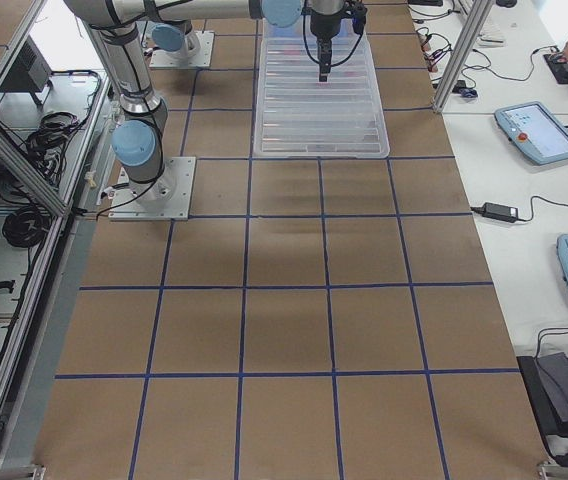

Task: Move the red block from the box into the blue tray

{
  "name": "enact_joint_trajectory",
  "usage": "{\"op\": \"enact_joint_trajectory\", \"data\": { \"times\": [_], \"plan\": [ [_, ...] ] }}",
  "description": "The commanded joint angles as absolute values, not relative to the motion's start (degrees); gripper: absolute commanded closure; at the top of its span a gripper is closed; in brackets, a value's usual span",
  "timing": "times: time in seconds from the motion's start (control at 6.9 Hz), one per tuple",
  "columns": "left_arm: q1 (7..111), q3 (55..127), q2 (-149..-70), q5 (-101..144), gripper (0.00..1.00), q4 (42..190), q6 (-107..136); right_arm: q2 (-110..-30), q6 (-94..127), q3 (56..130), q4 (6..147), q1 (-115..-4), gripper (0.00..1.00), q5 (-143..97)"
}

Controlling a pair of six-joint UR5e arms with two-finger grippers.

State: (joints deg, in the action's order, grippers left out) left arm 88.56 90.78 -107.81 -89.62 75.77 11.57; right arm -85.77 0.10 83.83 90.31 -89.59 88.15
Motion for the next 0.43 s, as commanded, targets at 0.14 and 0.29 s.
{"op": "enact_joint_trajectory", "data": {
  "times": [0.14, 0.29],
  "plan": [
    [84.66, 86.57, -105.03, -95.1, 0.99, 84.2, -10.39, -85.43, -13.55, 84.11, 89.48, -78.37, 0.0, 89.74],
    [80.64, 86.66, -105.29, -94.58, 0.99, 83.76, -18.46, -85.08, -18.67, 84.11, 89.3, -73.44, 0.0, 89.82]
  ]
}}
